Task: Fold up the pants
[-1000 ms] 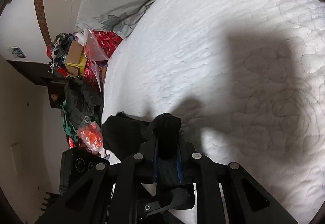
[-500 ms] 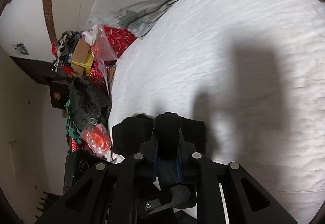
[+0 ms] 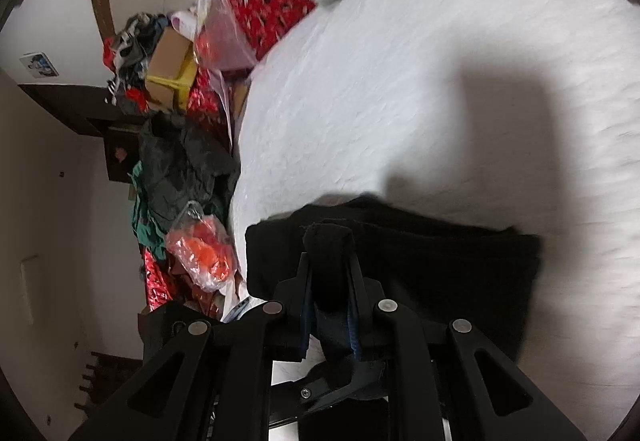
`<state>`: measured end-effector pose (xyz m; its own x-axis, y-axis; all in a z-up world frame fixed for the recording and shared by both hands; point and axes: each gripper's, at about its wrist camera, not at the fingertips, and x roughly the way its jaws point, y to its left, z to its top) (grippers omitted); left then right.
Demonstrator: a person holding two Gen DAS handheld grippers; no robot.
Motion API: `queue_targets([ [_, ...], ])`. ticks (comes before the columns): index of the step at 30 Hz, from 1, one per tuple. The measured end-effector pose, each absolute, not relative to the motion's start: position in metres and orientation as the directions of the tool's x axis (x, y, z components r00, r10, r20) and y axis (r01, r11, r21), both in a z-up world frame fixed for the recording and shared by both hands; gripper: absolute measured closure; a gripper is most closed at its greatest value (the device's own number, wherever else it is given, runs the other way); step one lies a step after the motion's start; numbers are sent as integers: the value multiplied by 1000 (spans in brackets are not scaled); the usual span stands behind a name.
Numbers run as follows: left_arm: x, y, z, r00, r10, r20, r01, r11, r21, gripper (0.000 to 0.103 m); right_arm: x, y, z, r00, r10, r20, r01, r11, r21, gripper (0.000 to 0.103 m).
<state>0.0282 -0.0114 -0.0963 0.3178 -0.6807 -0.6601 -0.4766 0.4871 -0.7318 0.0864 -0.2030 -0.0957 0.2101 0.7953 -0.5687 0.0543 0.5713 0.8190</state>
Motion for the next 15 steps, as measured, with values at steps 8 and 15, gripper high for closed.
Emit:
queue_targets([
  [8,25,32,-123,305,-724,-619,-539,405,-739,84,92,-156,-129,143,767,-625,133,611,780,75],
  [15,29,39,-98,320,-725,-610,-468,440,-767,79,77,-181,-77,216,768,-603,59,606,793,51],
])
